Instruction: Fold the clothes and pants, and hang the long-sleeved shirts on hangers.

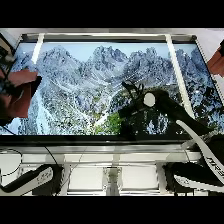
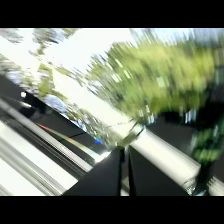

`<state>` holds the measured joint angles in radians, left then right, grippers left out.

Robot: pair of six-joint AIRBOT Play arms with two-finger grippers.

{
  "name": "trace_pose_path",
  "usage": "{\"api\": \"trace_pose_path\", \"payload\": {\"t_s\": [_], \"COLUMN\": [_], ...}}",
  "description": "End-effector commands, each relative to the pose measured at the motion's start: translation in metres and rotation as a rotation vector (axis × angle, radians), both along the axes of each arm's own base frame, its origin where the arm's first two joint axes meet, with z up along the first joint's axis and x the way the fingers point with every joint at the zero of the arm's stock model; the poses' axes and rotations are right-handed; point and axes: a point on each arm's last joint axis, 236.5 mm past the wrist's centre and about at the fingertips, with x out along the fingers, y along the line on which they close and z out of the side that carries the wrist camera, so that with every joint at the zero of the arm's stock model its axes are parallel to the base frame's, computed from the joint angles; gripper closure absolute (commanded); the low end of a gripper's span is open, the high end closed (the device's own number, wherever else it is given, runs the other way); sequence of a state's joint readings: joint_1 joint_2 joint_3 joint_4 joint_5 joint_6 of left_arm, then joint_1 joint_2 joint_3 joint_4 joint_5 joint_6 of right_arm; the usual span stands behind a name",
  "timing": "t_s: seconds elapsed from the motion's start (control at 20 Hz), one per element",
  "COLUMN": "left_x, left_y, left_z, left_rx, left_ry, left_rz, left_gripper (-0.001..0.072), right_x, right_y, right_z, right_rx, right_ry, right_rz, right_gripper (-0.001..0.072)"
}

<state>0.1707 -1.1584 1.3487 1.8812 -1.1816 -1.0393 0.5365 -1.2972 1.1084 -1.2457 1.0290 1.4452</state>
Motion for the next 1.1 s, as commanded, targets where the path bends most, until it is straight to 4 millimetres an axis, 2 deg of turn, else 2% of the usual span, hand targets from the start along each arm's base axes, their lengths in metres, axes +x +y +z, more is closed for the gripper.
{"api": "trace_pose_path", "payload": {"t_s": [0.0, 0.1, 0.2, 0.3, 0.45, 0.55, 0.65, 0.75, 0.85, 0.95, 1.05], "left_x": [-0.005, -0.015, -0.023, -0.029, -0.030, -0.028, -0.025, -0.025, -0.025, -0.023, -0.023], "left_y": [-0.126, -0.178, -0.215, -0.238, -0.250, -0.250, -0.251, -0.252, -0.252, -0.252, -0.253], "left_z": [0.064, 0.088, 0.103, 0.107, 0.105, 0.104, 0.106, 0.106, 0.106, 0.108, 0.108], "left_rx": [-0.084, -0.090, -0.095, -0.098, -0.128, -0.147, -0.165, -0.181, -0.190, -0.207, -0.217], "left_ry": [-0.017, -0.034, -0.058, -0.066, -0.069, -0.074, -0.090, -0.097, -0.099, -0.112, -0.119], "left_rz": [-0.336, -0.470, -0.569, -0.633, -0.627, -0.599, -0.579, -0.558, -0.547, -0.528, -0.515], "left_gripper": [0.0690, 0.0690, 0.0690, 0.0690, 0.0689, 0.0689, 0.0689, 0.0689, 0.0689, 0.0688, 0.0688], "right_x": [0.013, 0.021, 0.022, 0.017, 0.006, 0.001, -0.007, -0.019, -0.032, -0.043, -0.043], "right_y": [0.012, 0.014, 0.016, 0.016, 0.018, 0.037, 0.067, 0.093, 0.125, 0.163, 0.195], "right_z": [0.052, 0.082, 0.099, 0.101, 0.097, 0.101, 0.097, 0.076, 0.064, 0.067, 0.075], "right_rx": [-0.018, -0.036, -0.045, -0.048, -0.046, -0.001, 0.064, 0.077, 0.116, 0.175, 0.233], "right_ry": [-0.196, -0.286, -0.339, -0.338, -0.299, -0.320, -0.327, -0.297, -0.271, -0.321, -0.401], "right_rz": [0.309, 0.400, 0.474, 0.519, 0.545, 0.556, 0.560, 0.568, 0.533, 0.519, 0.466], "right_gripper": [0.0569, 0.0400, 0.0217, 0.0168, 0.0168, 0.0168, 0.0166, 0.0156, 0.0156, 0.0156, 0.0156]}}
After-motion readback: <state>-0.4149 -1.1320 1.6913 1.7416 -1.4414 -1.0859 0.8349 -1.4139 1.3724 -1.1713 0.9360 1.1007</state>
